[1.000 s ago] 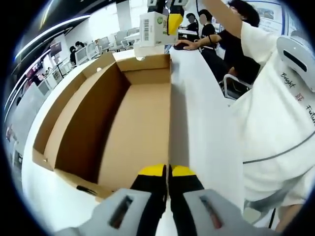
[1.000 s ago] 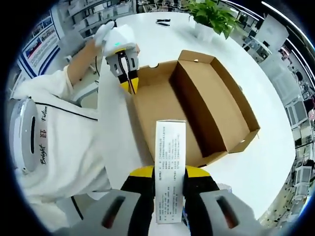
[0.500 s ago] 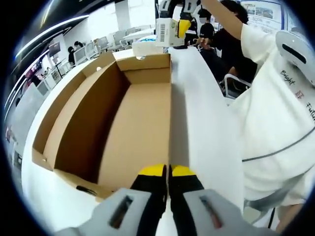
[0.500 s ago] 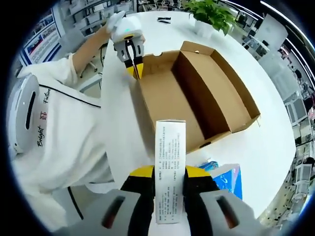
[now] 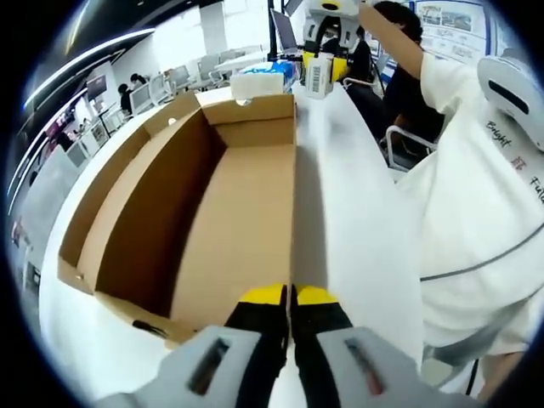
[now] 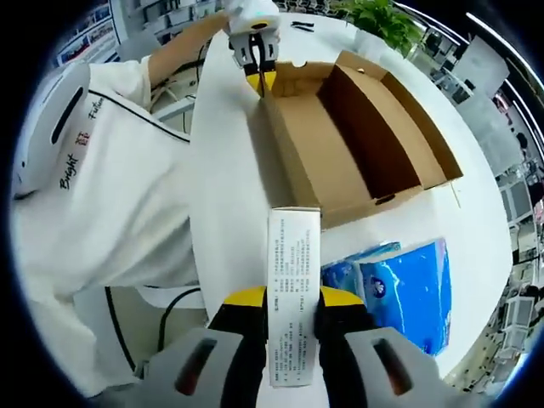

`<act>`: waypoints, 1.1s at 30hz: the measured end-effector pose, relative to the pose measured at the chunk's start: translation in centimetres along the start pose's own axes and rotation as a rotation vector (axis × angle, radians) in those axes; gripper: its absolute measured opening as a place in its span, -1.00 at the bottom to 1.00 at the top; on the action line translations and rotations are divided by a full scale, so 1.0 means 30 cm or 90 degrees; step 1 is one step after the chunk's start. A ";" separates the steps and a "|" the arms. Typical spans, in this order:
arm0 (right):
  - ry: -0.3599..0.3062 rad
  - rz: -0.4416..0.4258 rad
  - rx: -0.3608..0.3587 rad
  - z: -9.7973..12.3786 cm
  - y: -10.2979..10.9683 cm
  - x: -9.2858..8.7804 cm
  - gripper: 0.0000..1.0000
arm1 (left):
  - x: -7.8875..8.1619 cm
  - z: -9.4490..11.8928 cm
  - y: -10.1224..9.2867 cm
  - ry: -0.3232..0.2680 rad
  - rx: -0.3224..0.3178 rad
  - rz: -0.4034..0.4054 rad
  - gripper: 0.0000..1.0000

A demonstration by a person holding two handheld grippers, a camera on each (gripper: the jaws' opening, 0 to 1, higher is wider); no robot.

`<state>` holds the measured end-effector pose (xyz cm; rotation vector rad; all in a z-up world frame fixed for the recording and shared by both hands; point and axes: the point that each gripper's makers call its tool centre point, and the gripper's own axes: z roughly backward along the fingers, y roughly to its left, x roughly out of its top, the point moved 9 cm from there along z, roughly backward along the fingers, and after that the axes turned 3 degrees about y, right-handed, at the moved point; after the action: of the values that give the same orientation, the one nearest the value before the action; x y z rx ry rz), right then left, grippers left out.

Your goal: Operate the shoe box by opening the lid, removing the specified soft item, and placing it in the target area until the item is outside and the box remains undamaged.

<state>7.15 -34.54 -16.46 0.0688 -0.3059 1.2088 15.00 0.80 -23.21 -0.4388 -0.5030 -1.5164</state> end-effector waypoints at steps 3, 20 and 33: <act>-0.017 -0.022 -0.028 0.011 -0.023 -0.021 -0.61 | -0.001 0.001 0.006 0.000 -0.004 0.003 -0.99; 0.116 0.165 -0.002 0.001 0.066 -0.199 -0.60 | -0.006 0.008 0.022 0.002 0.000 -0.001 -0.98; 0.021 0.137 -0.038 -0.036 0.007 -0.189 -0.60 | -0.003 0.007 0.008 0.002 0.001 -0.004 -0.98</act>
<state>5.37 -39.38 -19.05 -0.0372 -0.3265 1.4111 15.23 0.98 -23.08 -0.4342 -0.5033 -1.5229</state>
